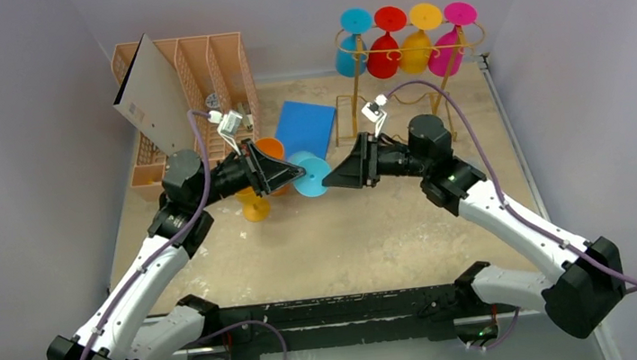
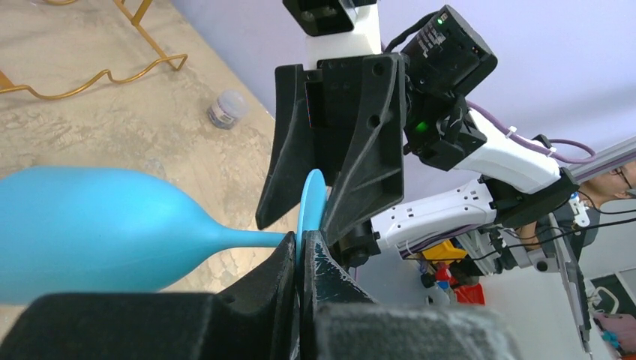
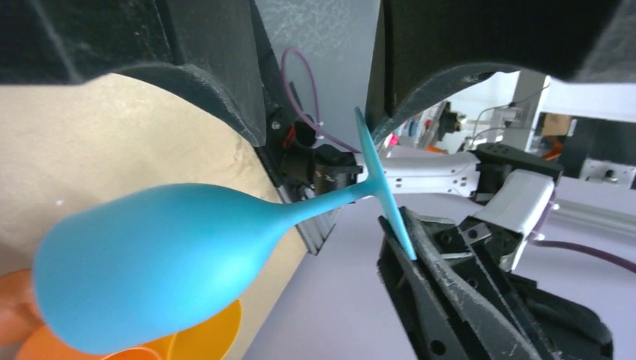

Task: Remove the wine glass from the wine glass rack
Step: Place the wine glass at the center of the board.

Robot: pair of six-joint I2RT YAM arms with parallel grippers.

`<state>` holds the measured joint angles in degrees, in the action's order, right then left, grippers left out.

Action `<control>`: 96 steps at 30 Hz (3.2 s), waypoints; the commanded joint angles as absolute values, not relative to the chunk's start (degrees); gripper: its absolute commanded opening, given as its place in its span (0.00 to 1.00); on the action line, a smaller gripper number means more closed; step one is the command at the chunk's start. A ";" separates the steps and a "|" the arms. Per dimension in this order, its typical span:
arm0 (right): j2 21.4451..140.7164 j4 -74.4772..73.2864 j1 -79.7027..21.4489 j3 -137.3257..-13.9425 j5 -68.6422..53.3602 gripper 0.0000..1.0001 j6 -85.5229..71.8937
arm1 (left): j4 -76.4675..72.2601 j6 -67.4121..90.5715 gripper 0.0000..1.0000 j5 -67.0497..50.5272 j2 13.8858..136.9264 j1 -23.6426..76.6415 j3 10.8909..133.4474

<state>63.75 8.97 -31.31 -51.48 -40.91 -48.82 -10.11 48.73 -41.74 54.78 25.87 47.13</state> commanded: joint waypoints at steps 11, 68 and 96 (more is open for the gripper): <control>66.75 26.16 -36.67 -48.96 -39.98 0.18 -53.59 | -15.91 45.09 0.00 -41.38 53.86 26.19 46.26; 69.68 40.61 -37.00 -43.81 -42.78 0.25 -58.54 | -11.05 39.26 0.00 -49.15 58.07 26.87 51.24; 61.62 31.85 -37.00 -41.18 -45.76 0.00 -29.98 | 5.69 33.61 0.84 -37.64 52.97 27.22 55.14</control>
